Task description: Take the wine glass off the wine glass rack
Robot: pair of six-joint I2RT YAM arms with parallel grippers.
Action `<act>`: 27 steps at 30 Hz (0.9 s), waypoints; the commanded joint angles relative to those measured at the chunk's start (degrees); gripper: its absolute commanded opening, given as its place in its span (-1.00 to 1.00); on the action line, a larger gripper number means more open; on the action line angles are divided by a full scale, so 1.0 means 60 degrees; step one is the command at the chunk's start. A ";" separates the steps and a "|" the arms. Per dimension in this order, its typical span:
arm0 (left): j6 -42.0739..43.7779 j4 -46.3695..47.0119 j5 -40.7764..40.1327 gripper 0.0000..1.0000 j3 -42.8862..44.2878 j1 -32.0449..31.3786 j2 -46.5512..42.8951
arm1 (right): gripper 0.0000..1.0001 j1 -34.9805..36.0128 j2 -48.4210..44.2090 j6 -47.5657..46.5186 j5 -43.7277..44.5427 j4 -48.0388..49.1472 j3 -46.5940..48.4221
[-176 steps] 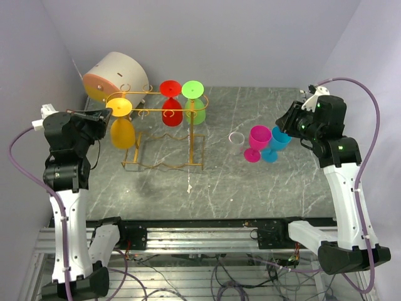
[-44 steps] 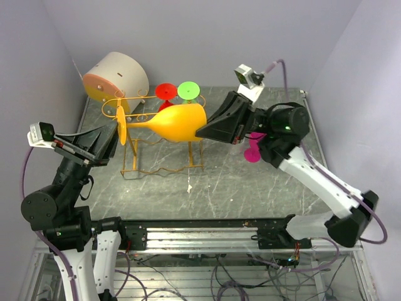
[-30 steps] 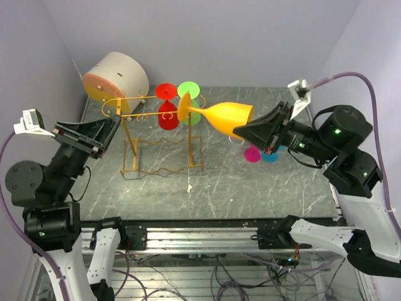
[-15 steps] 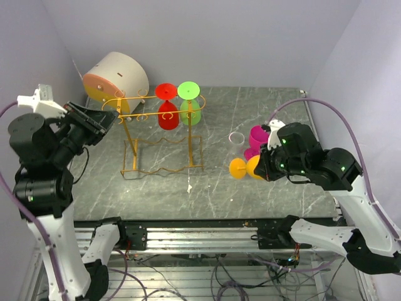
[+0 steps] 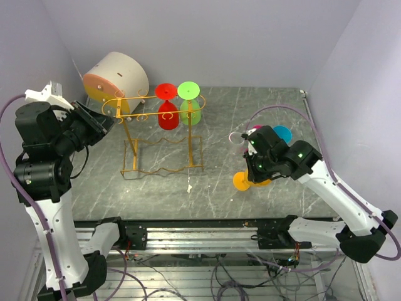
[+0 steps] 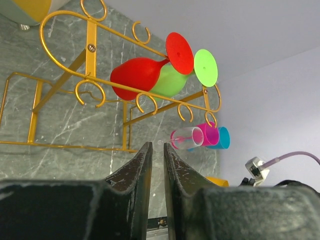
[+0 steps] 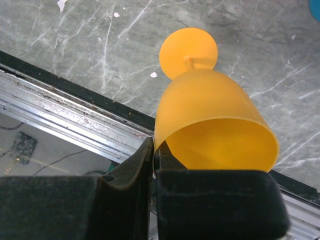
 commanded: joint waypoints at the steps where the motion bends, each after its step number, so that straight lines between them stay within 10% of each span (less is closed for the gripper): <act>1: 0.0227 0.0002 -0.0175 -0.48 -0.0322 -0.0038 -0.0201 | -1.00 0.0141 0.0323 -0.0137 0.0213 0.0763 -0.0165; 27: 0.0207 0.0021 -0.0165 -0.23 -0.0996 -0.0037 -0.0651 | -0.69 0.1179 0.2022 0.0134 0.0545 0.1913 -0.0064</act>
